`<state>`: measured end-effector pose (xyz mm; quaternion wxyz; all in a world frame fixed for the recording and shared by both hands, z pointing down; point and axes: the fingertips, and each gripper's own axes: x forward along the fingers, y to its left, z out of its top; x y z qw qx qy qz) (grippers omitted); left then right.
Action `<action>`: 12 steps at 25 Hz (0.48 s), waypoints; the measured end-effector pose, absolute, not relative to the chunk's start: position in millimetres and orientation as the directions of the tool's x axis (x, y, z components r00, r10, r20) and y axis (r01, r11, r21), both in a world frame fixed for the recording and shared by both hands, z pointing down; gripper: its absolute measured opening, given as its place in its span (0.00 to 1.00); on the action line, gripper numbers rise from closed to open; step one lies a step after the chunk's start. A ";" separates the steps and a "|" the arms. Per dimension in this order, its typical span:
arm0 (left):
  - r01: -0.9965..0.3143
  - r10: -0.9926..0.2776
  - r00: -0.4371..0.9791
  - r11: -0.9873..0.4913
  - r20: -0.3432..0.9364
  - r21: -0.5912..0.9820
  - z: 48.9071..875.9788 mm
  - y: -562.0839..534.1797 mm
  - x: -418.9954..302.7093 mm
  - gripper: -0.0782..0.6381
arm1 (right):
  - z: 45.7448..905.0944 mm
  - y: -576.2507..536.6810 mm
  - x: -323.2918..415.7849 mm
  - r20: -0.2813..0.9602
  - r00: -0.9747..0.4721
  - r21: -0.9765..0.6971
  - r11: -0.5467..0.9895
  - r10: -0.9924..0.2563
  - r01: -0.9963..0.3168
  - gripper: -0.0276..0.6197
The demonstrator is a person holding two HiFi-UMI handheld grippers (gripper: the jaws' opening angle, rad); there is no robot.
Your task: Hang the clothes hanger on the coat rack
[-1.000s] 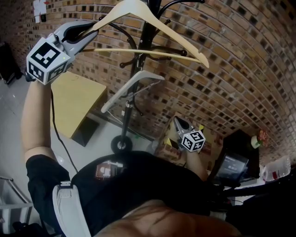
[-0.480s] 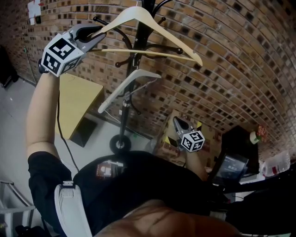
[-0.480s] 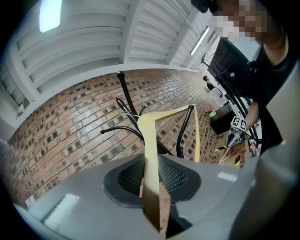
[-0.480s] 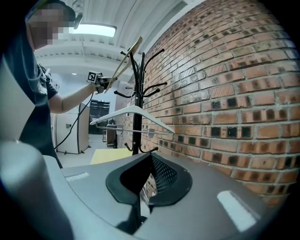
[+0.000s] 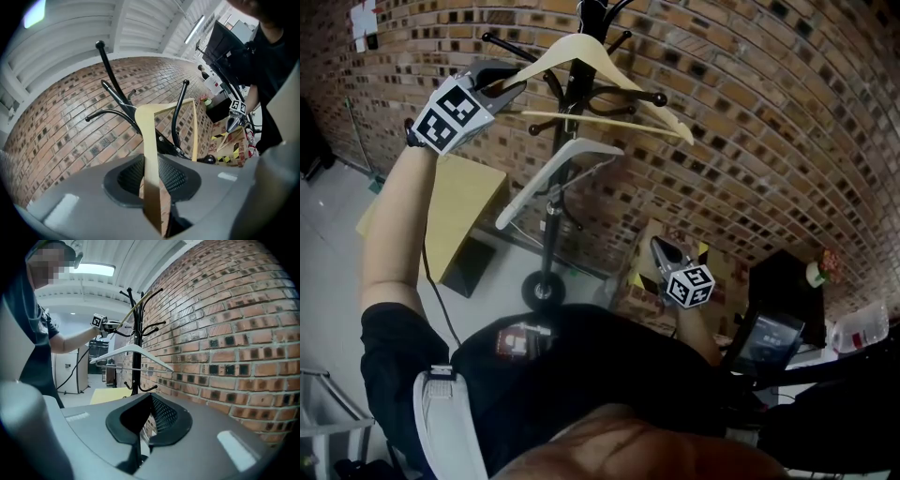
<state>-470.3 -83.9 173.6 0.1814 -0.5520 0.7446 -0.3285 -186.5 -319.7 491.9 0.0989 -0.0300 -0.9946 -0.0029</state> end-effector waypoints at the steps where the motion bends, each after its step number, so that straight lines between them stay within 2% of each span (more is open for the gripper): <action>1: -0.708 -0.941 -0.322 0.170 0.099 -0.686 179.6 -85.8 -472.4 0.24 | 492.3 -320.2 -185.7 0.198 -0.978 -0.001 0.998 0.058 0.059 0.06; 8: -0.789 -0.951 -0.297 0.193 0.088 -0.583 215.4 -87.8 -484.9 0.24 | 496.5 -322.2 -183.6 0.207 -0.977 -0.003 0.998 0.058 0.059 0.06; 12: -0.826 -0.957 -0.291 0.249 0.005 -0.505 223.4 -77.0 -486.0 0.36 | 498.0 -323.3 -182.9 0.210 -0.976 -0.001 0.998 0.060 0.061 0.06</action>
